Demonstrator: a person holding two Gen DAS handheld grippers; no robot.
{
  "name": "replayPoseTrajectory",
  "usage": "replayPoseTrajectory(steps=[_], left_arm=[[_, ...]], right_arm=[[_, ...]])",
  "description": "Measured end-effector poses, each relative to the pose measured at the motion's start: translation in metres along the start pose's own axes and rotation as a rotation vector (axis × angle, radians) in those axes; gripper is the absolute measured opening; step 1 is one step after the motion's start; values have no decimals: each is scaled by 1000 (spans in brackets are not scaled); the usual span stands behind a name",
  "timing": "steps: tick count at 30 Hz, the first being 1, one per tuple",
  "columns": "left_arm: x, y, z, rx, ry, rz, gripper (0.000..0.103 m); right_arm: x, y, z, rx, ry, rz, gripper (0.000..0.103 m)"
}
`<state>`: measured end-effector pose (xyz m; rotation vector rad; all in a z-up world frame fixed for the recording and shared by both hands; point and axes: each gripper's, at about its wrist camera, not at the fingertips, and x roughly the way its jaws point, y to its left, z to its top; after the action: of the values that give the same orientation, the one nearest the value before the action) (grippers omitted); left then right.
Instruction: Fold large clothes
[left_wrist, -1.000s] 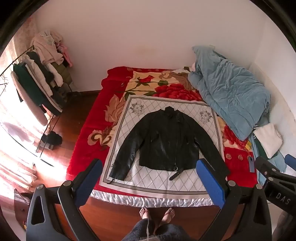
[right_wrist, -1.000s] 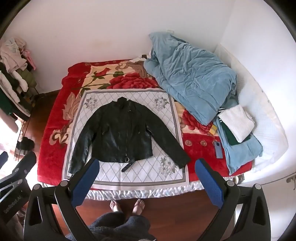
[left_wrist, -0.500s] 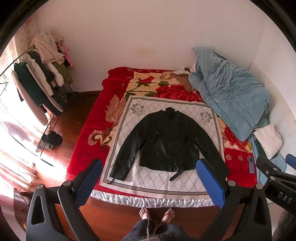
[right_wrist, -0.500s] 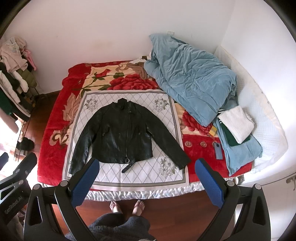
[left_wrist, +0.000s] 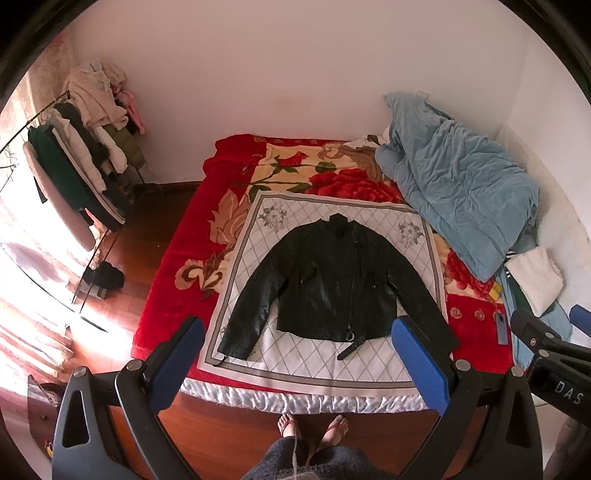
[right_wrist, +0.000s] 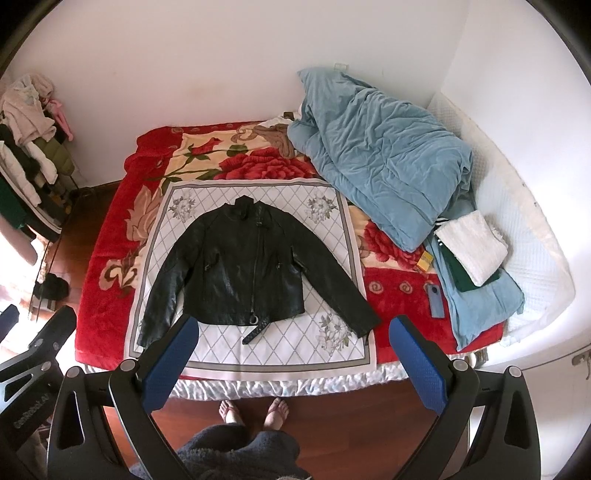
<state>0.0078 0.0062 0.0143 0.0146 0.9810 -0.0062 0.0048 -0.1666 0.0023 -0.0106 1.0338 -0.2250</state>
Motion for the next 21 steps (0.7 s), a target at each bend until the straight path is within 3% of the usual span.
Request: replayPoseTrajectory(steps=[21], left_arm=[[-4, -7, 3, -1, -12, 6, 103]], right_arm=[[-2, 2, 3, 2, -2, 3, 103]])
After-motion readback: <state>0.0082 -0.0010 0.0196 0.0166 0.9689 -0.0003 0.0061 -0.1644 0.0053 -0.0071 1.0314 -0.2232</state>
